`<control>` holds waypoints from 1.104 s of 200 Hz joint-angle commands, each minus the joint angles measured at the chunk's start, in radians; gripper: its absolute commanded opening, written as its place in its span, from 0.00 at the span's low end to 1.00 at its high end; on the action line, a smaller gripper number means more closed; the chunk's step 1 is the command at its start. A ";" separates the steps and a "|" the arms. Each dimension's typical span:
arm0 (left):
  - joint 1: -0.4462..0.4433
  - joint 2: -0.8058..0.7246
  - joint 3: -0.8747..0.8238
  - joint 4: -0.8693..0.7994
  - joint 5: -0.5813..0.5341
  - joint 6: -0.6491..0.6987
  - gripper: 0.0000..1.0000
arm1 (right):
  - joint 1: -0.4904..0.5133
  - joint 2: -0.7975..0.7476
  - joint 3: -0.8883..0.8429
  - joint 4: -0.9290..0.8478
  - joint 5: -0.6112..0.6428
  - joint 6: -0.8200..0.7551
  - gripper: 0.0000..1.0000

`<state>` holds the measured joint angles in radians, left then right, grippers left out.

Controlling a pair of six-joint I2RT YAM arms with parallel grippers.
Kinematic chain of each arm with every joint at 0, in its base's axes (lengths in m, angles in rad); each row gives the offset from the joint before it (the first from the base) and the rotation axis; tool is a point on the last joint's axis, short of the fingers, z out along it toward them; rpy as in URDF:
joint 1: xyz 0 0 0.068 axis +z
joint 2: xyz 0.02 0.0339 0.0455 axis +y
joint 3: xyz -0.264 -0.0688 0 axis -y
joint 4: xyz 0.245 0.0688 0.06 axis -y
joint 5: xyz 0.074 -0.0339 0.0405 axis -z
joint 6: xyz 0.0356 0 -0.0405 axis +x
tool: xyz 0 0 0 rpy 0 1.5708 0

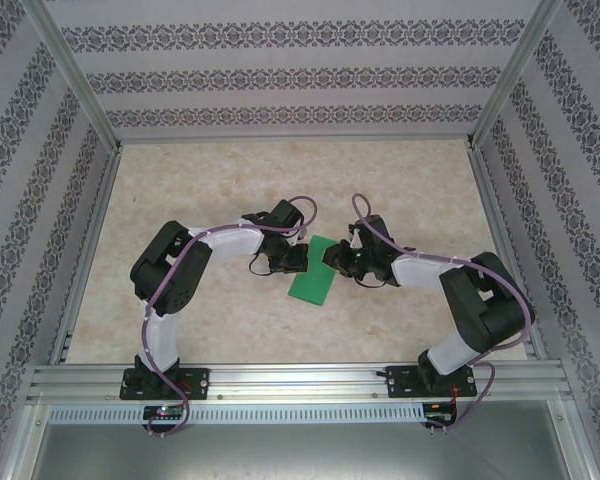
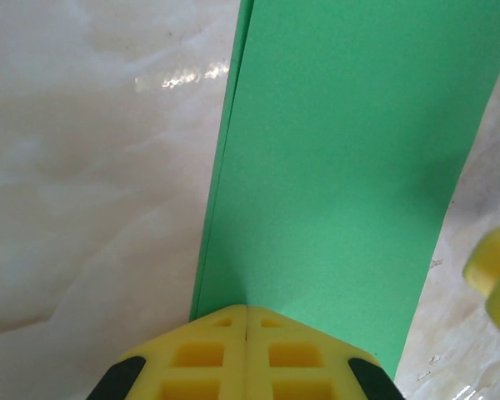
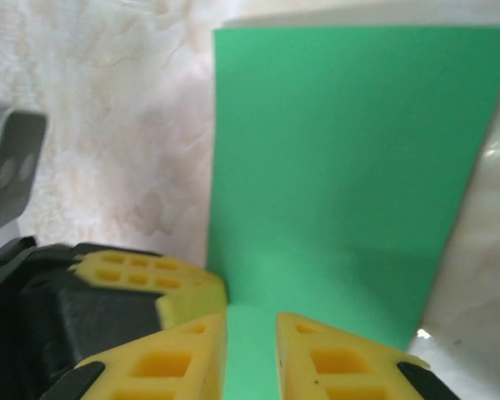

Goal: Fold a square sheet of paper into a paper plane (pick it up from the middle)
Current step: Fold the square sheet of paper in half at the center of the table.

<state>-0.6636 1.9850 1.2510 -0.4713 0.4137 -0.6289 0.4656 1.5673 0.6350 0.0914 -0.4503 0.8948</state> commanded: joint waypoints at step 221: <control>-0.017 -0.004 -0.015 -0.037 -0.014 0.008 0.00 | 0.197 -0.057 -0.150 0.019 0.044 0.057 0.24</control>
<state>-0.6636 1.9846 1.2507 -0.4713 0.4137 -0.6292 0.6464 1.5387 0.4896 0.1677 -0.4416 0.9604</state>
